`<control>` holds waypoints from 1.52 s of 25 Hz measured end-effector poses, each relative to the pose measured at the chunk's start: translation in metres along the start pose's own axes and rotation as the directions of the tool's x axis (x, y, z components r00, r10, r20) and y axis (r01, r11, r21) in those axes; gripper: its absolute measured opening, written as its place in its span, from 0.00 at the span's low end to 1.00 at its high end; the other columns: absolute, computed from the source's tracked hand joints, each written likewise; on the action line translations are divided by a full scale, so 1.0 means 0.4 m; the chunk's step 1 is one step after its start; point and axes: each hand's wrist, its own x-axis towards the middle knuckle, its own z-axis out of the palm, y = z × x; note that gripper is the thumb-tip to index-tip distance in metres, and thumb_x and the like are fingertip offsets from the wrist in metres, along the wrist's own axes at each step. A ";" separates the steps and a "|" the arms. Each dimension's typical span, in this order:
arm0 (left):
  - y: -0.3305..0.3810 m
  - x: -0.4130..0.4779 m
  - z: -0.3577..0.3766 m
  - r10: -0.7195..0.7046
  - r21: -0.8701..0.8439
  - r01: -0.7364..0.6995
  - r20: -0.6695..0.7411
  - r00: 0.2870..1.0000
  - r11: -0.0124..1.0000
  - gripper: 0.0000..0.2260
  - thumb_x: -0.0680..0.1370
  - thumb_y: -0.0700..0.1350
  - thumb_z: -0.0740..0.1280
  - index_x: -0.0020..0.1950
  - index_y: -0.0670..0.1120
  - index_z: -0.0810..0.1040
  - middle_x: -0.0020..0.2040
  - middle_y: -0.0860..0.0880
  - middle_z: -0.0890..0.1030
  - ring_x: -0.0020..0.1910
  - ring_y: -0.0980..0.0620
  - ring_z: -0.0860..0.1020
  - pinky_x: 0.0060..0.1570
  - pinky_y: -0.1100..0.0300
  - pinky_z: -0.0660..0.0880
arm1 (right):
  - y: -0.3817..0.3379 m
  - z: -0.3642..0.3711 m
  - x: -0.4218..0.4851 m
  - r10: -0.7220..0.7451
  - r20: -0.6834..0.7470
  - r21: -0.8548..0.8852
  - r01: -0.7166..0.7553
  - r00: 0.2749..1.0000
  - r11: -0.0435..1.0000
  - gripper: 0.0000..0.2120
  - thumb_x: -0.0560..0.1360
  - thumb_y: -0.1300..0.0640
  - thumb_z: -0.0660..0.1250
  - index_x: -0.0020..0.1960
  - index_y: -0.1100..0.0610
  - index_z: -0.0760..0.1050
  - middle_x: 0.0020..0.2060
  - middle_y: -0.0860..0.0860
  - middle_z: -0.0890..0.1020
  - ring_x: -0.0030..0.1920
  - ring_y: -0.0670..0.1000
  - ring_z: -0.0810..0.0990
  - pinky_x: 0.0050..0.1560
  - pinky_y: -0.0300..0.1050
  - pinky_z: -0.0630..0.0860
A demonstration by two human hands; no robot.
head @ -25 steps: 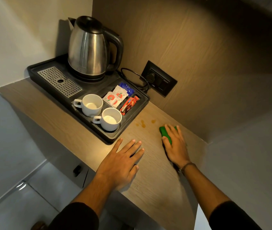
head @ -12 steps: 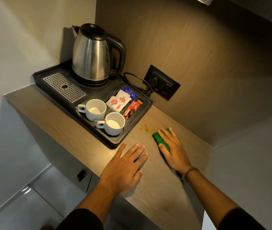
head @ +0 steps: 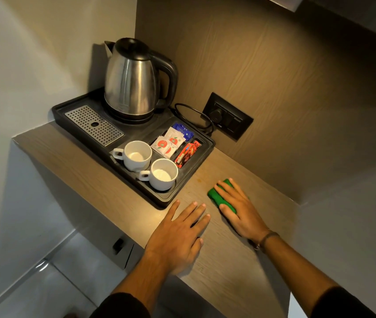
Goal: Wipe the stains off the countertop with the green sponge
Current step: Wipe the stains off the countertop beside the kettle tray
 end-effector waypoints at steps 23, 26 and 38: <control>-0.002 0.001 -0.005 0.006 0.005 -0.006 0.023 1.000 1.000 0.28 0.84 0.59 0.48 0.83 0.53 0.50 0.85 0.49 0.49 0.83 0.50 0.43 0.79 0.39 0.39 | 0.034 -0.029 -0.109 0.034 -0.009 0.028 -0.033 0.999 0.999 0.24 0.86 0.44 0.56 0.81 0.40 0.61 0.82 0.43 0.61 0.84 0.51 0.48 0.81 0.53 0.49; -0.005 0.002 -0.009 0.021 -0.009 -0.021 0.038 0.999 1.000 0.28 0.84 0.60 0.47 0.84 0.53 0.50 0.85 0.50 0.48 0.83 0.50 0.42 0.80 0.38 0.42 | 0.080 -0.073 -0.067 0.299 -0.075 0.055 -0.295 0.951 0.954 0.22 0.86 0.50 0.58 0.79 0.45 0.64 0.81 0.50 0.65 0.83 0.56 0.52 0.82 0.58 0.50; 0.001 0.000 -0.023 0.018 0.000 -0.018 0.062 0.998 1.000 0.29 0.83 0.59 0.43 0.84 0.52 0.47 0.85 0.49 0.46 0.82 0.48 0.41 0.79 0.35 0.45 | -0.032 -0.055 -0.192 0.520 -0.144 0.074 -0.515 0.842 0.854 0.22 0.86 0.53 0.60 0.80 0.48 0.65 0.81 0.49 0.64 0.83 0.56 0.51 0.82 0.56 0.51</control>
